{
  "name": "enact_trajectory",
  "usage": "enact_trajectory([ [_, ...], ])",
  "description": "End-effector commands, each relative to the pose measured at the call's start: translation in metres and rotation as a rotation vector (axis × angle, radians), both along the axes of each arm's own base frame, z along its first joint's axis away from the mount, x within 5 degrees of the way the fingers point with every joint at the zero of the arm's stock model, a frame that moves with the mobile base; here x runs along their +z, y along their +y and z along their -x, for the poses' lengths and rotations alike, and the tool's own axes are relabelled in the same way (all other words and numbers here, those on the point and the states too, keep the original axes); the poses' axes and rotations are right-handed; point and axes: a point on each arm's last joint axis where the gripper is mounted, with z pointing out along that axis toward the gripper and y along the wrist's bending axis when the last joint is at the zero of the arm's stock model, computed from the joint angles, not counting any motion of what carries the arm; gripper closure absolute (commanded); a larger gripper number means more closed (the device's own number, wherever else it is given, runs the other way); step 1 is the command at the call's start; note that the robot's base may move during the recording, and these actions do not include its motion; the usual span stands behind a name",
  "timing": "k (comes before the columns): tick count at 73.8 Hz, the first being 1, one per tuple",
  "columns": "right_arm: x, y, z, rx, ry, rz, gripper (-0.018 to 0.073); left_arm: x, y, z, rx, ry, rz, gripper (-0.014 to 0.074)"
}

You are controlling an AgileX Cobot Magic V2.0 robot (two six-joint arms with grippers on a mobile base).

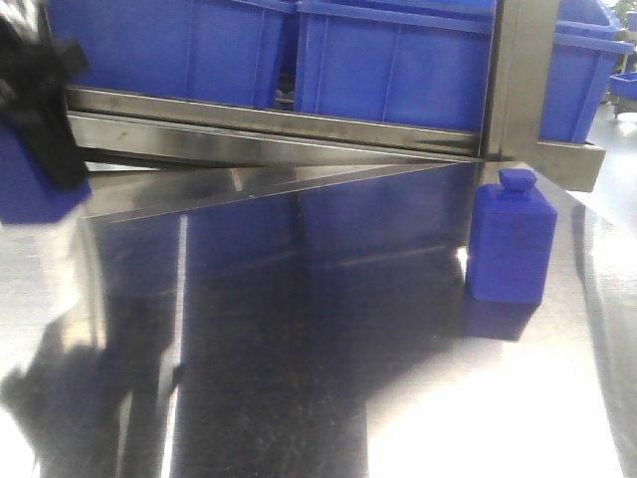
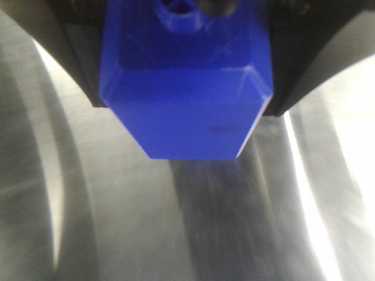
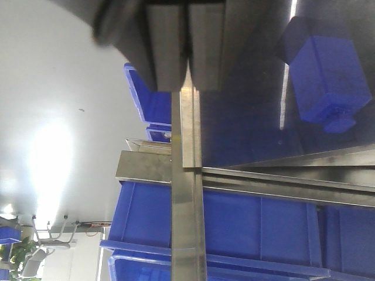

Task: Pick and sort blue part to right shelf
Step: 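Grasp the blue part with the left gripper and lift it, then lower the right gripper over the other blue part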

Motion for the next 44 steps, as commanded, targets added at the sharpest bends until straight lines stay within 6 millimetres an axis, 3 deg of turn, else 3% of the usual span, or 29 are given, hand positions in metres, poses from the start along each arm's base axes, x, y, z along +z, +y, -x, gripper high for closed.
enact_trajectory([
  [1,0.015,0.0,0.003,0.0,-0.108,-0.001,0.0524,0.038,0.007,0.025,0.008,-0.206,0.039,0.0293],
  [18,0.014,0.0,0.003,-0.001,-0.092,-0.001,0.0524,0.056,0.03,0.097,0.032,-0.516,0.098,0.0293],
  [33,0.018,0.0,0.003,0.002,-0.133,-0.009,0.0524,0.051,0.047,0.156,0.05,-0.749,0.155,0.0293],
  [44,0.032,0.0,0.006,0.003,-0.173,-0.024,0.0524,0.042,0.057,0.19,0.059,-0.885,0.192,0.0293],
])
